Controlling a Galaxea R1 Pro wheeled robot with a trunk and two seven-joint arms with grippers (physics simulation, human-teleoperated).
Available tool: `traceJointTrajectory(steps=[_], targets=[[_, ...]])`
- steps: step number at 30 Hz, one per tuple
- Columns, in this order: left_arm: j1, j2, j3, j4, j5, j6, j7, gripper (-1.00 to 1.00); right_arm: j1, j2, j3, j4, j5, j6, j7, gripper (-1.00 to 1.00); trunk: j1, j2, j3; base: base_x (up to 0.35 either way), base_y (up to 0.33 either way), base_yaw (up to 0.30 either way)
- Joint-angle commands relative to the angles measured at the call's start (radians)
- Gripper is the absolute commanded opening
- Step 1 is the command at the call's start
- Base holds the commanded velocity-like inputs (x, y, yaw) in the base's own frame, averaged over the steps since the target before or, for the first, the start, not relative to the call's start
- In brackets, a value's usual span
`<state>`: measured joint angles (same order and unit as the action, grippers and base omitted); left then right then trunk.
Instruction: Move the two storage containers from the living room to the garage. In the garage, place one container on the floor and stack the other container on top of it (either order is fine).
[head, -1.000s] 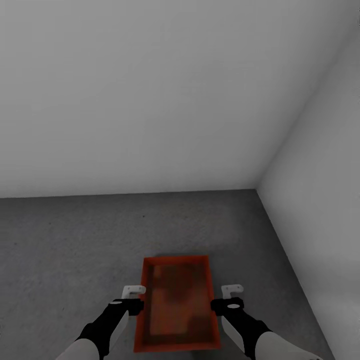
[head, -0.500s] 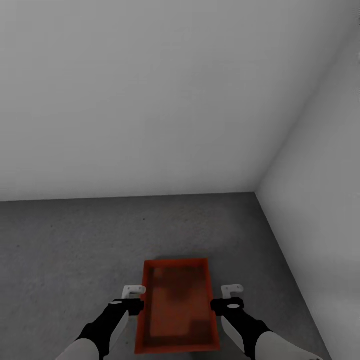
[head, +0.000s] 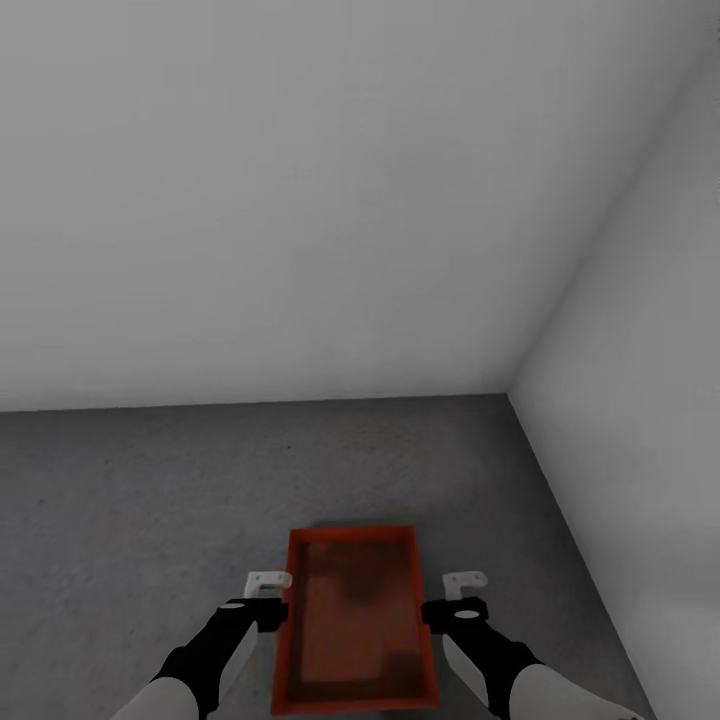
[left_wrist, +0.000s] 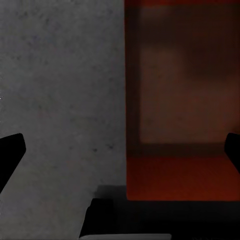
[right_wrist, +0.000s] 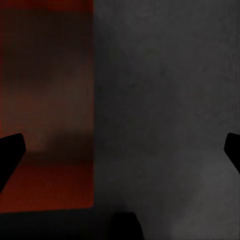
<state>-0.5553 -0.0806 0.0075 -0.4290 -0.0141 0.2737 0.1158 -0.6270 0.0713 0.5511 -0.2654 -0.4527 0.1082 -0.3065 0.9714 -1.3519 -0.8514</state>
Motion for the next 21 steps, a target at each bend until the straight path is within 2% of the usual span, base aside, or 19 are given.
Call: traceJointTrajectory(steps=[1, 21], targets=[[0.0, 0.0, 0.001, -0.002, -0.001, 0.006, 0.002, 1.0, 0.0, 0.0, 0.009, 0.001, -0.005, 0.007, -0.007, 1.0, -0.004, 0.007, 0.004, 0.0, 0.0, 0.0], [0.0, -0.002, -0.001, 0.014, 0.006, 0.007, 0.003, 1.0, 0.003, 0.008, 0.009, 0.013, -0.009, 0.008, -0.005, 1.0, -0.081, 0.147, 0.095, 0.0, 0.0, 0.0]])
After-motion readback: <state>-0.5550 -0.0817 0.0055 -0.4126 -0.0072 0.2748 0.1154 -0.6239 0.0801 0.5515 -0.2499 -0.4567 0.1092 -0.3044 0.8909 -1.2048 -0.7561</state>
